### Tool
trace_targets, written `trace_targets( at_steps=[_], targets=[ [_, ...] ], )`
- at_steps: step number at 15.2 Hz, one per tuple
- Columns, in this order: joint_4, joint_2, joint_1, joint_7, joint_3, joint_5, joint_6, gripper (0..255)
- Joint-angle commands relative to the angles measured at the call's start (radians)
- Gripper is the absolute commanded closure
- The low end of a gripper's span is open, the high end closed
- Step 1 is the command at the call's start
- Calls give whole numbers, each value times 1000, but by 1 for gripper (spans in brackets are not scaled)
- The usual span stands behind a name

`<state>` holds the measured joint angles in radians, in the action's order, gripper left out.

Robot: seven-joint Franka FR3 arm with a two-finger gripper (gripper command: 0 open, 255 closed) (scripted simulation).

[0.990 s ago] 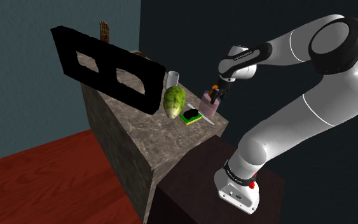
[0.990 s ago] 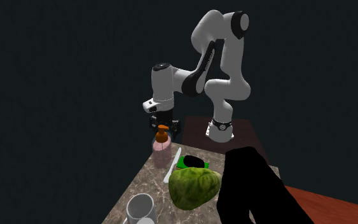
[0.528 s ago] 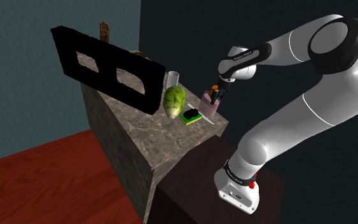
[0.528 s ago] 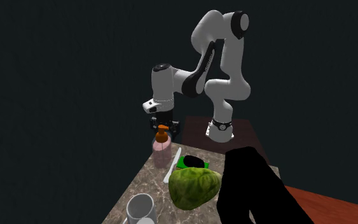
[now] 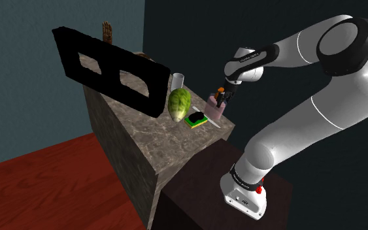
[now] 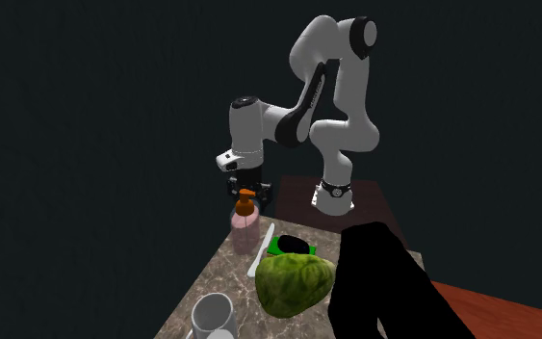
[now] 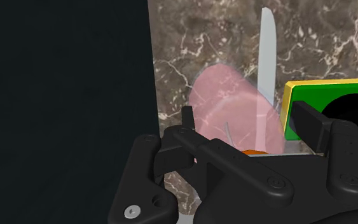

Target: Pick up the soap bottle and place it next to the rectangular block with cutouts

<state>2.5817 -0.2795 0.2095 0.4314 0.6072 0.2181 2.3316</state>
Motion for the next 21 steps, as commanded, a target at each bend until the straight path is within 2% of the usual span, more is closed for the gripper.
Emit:
trace_targets(
  at_steps=[1, 21],
  targets=[
    [0, 1, -1, 0, 0, 0, 1, 255],
    [-156, -163, 20, -37, -77, 24, -313, 255]
  ],
)
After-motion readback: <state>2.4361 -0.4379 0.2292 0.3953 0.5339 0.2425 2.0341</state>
